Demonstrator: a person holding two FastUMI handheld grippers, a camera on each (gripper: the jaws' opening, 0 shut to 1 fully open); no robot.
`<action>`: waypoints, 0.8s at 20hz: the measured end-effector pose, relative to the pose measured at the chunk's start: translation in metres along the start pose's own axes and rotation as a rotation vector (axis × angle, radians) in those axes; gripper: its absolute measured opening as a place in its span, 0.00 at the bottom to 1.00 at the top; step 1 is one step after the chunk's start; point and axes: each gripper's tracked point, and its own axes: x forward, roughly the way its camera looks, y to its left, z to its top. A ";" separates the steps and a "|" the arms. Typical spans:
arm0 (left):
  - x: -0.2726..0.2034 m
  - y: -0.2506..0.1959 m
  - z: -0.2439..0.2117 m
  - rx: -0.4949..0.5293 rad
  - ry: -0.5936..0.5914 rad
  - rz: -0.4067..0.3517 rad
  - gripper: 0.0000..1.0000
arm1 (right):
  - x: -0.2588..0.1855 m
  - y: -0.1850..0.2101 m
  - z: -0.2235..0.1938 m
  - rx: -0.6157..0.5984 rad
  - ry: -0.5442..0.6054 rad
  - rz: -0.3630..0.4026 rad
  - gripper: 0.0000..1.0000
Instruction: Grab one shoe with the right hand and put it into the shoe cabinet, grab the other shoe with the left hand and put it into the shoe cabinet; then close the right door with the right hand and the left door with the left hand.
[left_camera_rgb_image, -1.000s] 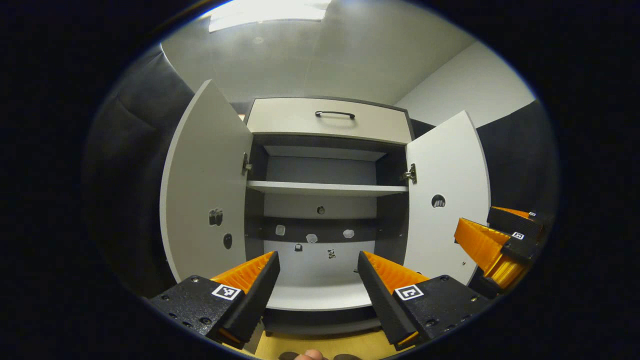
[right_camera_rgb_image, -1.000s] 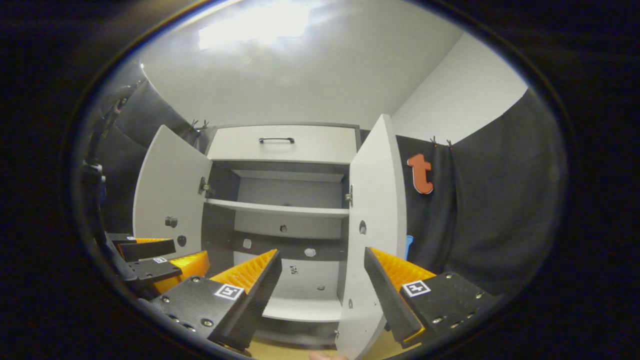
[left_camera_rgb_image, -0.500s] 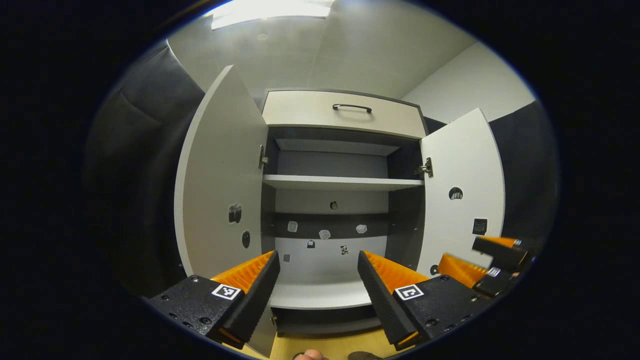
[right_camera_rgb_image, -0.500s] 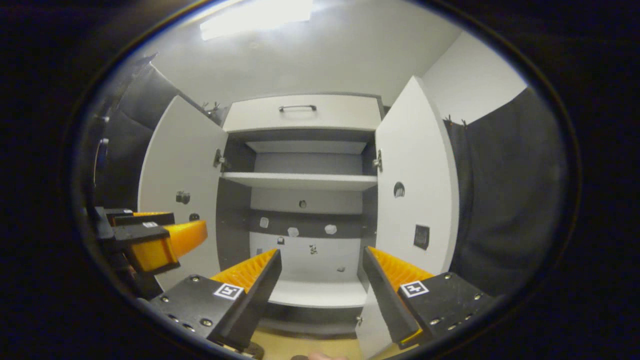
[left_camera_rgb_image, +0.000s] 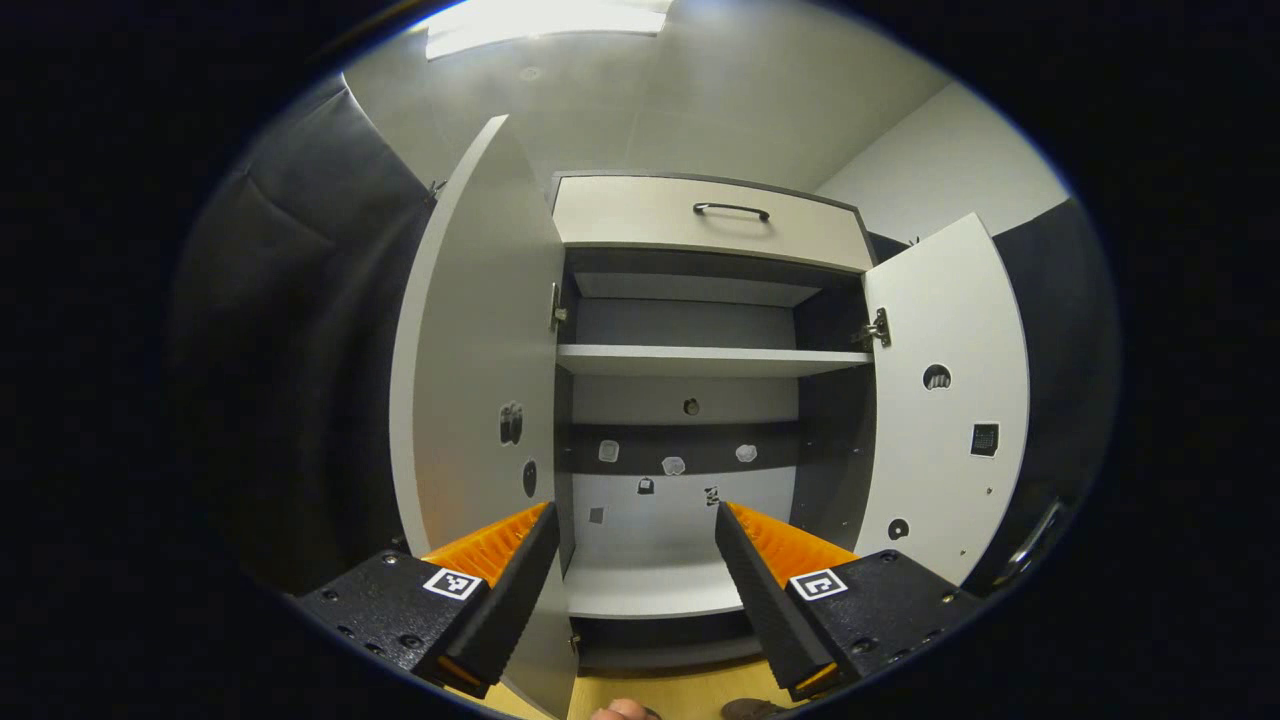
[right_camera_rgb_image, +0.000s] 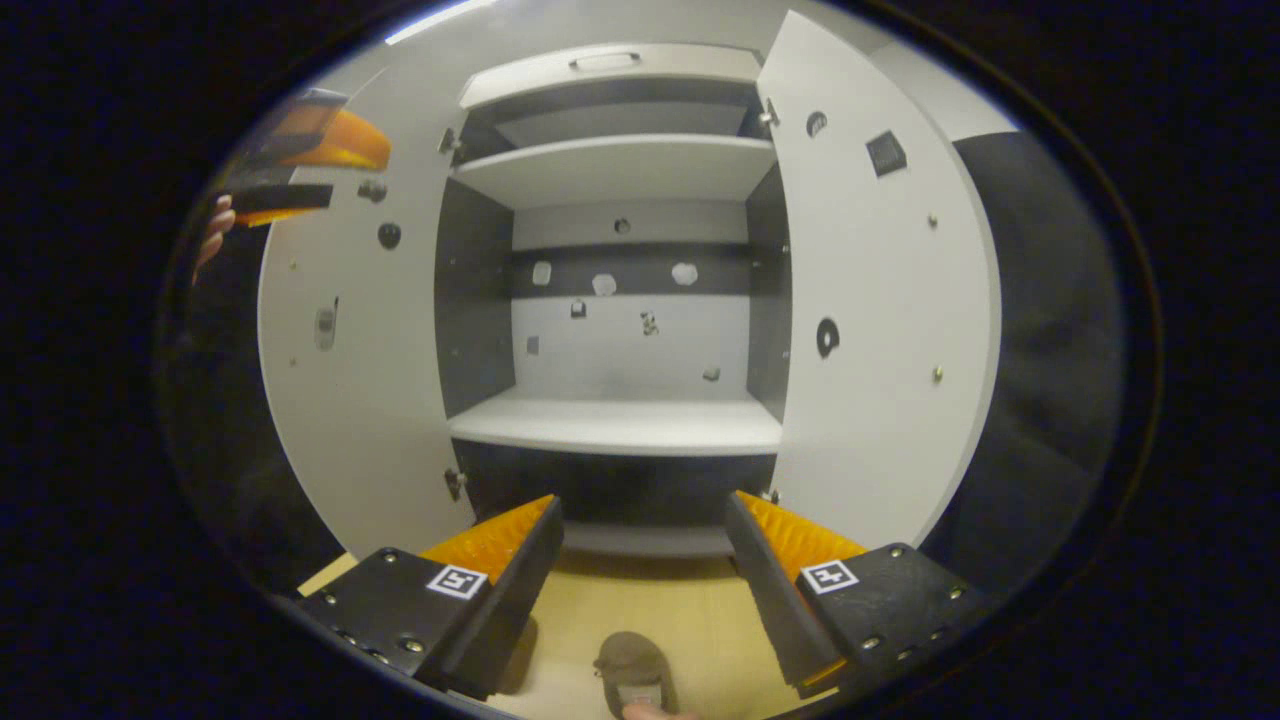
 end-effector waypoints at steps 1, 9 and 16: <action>-0.001 0.003 -0.001 -0.001 0.002 0.005 0.96 | 0.003 0.000 -0.027 0.001 0.049 0.004 0.99; -0.005 0.023 -0.014 0.001 0.039 0.047 0.96 | 0.009 0.010 -0.190 0.050 0.356 0.060 0.99; -0.009 0.034 -0.024 0.007 0.063 0.065 0.96 | 0.006 0.028 -0.274 -0.011 0.547 0.122 0.84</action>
